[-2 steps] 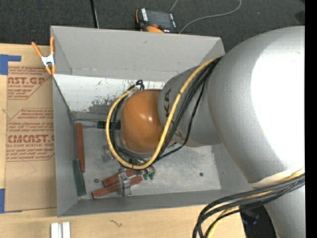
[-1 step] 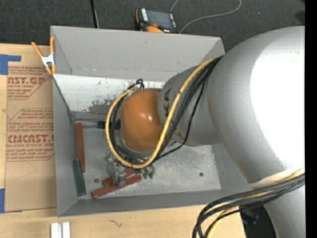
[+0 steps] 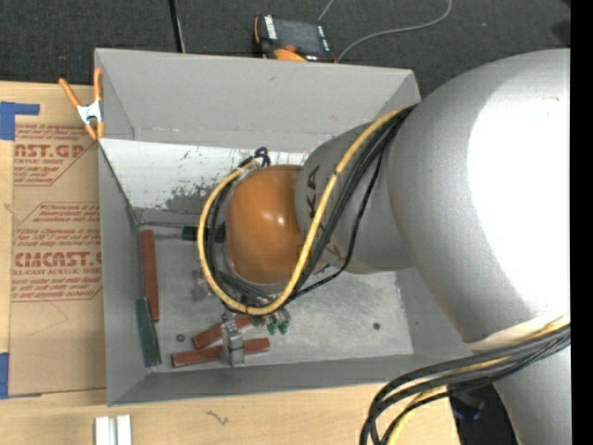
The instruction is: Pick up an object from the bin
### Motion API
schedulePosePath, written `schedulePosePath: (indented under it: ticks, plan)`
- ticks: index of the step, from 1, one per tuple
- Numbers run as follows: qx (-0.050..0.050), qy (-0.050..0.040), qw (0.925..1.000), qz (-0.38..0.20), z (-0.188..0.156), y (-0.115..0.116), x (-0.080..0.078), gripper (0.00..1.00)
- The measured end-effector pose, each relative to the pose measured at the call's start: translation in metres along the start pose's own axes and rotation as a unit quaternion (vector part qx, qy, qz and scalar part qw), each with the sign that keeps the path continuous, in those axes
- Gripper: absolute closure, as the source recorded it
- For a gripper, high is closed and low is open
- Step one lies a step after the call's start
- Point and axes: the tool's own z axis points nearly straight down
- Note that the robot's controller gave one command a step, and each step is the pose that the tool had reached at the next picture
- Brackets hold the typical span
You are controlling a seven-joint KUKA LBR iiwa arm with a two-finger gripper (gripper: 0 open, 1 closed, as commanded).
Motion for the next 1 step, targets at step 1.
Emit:
schedulePosePath:
  ticks: [1]
  plan:
    - [0.0, -0.0005, 1.0, 0.0, -0.0008, -0.0001, 0.0, 1.0]
